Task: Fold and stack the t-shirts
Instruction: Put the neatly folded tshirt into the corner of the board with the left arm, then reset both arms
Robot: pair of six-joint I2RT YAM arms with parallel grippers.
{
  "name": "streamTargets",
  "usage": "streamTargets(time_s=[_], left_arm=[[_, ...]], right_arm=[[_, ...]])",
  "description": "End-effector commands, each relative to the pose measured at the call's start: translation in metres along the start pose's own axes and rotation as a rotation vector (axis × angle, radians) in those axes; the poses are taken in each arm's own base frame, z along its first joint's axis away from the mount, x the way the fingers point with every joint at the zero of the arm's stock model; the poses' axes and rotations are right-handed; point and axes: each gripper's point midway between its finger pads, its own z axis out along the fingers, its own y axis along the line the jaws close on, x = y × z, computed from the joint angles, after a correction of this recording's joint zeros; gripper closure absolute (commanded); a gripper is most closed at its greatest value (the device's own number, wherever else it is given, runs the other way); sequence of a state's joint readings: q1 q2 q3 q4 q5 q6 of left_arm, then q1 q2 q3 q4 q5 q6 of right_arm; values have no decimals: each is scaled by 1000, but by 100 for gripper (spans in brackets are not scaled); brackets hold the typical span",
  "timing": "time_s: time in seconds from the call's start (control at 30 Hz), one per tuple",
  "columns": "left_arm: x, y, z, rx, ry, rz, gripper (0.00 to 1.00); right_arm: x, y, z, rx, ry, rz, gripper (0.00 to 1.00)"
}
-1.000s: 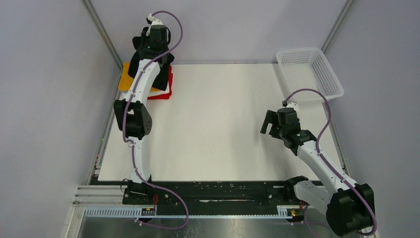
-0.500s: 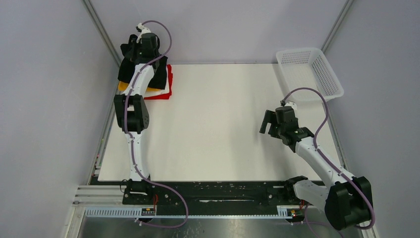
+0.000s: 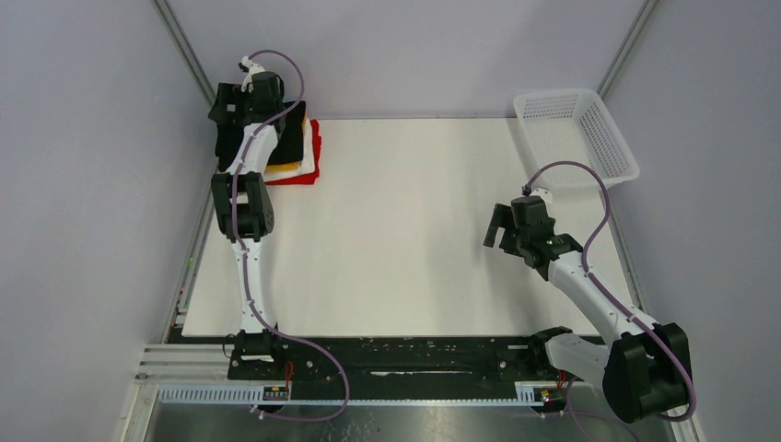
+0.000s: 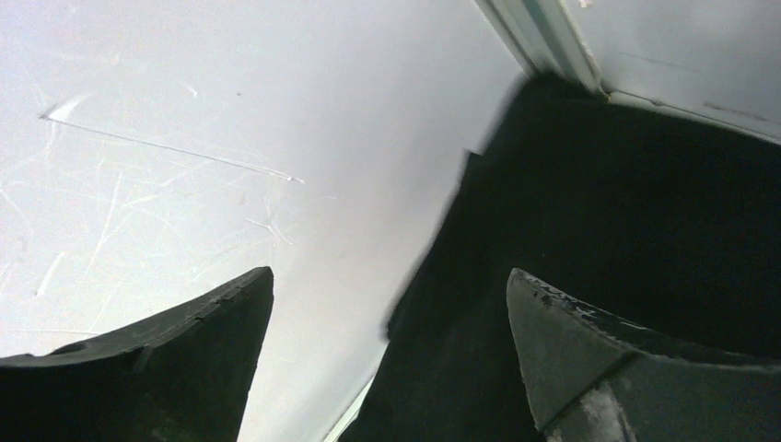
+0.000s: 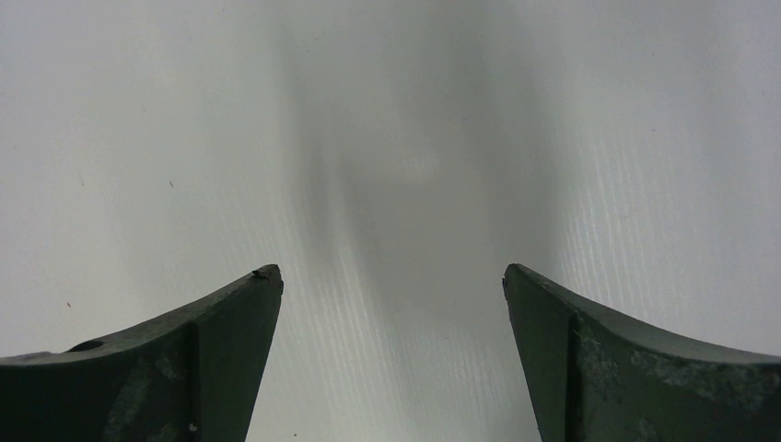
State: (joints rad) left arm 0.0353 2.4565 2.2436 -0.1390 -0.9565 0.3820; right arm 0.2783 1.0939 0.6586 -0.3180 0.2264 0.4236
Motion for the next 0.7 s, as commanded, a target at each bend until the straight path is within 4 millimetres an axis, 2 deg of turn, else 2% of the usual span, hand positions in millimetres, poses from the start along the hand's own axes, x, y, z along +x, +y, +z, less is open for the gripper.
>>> streamTargets(time_s=[0.0, 0.17, 0.33, 0.37, 0.4, 0.53, 0.63, 0.67], left_arm=[[-31, 31, -13, -25, -31, -194, 1], [-30, 28, -37, 123, 5, -321, 1], [-42, 14, -84, 345, 19, -476, 1], [-49, 3, -106, 420, 13, -498, 1], [-48, -5, -122, 474, 20, -508, 1], [-53, -17, -180, 617, 44, -542, 1], [-41, -15, -231, 720, 70, -546, 1], [-32, -17, -250, 780, 83, -534, 1]], right_arm=[[-19, 0, -5, 19, -50, 18, 2], [-22, -2, -10, 25, -66, 21, 2], [-24, 2, -14, -16, -96, 29, 2], [-25, 3, -14, -30, -110, 22, 2], [-25, 4, -14, -39, -120, 17, 2], [-26, 3, -19, -59, -157, 19, 2], [-24, 1, -23, -76, -185, 39, 2], [-23, -2, -22, -68, -198, 44, 2]])
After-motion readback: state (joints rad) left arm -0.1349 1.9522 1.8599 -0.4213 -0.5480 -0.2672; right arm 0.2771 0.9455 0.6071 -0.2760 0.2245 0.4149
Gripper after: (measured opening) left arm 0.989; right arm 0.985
